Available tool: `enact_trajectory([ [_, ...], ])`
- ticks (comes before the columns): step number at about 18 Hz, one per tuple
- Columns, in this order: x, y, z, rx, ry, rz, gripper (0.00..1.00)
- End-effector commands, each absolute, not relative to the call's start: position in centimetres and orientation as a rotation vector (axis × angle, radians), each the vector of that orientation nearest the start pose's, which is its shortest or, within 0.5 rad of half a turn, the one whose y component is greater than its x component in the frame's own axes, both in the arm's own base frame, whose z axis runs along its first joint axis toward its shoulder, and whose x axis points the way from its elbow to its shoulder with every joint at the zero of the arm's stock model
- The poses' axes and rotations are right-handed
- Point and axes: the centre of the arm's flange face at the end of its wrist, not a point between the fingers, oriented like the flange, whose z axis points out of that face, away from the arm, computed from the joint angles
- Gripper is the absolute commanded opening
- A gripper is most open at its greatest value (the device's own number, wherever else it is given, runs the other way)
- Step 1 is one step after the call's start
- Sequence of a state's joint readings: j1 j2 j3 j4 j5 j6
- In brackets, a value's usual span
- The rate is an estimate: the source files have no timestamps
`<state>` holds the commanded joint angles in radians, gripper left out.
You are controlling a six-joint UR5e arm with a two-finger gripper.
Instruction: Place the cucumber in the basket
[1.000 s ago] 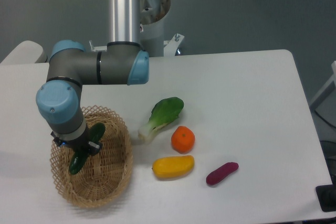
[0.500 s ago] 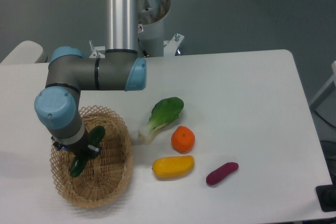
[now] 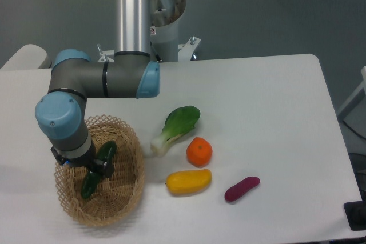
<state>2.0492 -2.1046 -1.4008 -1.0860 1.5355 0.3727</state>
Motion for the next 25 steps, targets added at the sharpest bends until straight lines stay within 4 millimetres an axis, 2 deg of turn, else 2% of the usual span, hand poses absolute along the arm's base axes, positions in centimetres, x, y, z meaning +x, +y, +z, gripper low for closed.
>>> enact_trajectory([
  [3,-24.0,67.6,33.2,-2.967,-0.126,0.076,1.00],
  [5,-27.1,66.2,35.1,-2.950,-0.013,0.119,1.00],
  [7,-30.6,64.5,36.2,-2.939,0.114,0.156,1.00],
  [11,-37.3,61.1,37.5,-2.918,0.382,0.239,1.00],
  [14,-42.9,57.6,38.2,-2.903,0.560,0.293,1.00],
  [16,-45.9,55.3,38.5,-2.903,0.636,0.318,1.00],
  [21,-50.7,50.5,39.4,-2.860,0.957,0.359,1.00],
  [25,-52.5,48.1,40.2,-2.838,1.124,0.302,1.00],
])
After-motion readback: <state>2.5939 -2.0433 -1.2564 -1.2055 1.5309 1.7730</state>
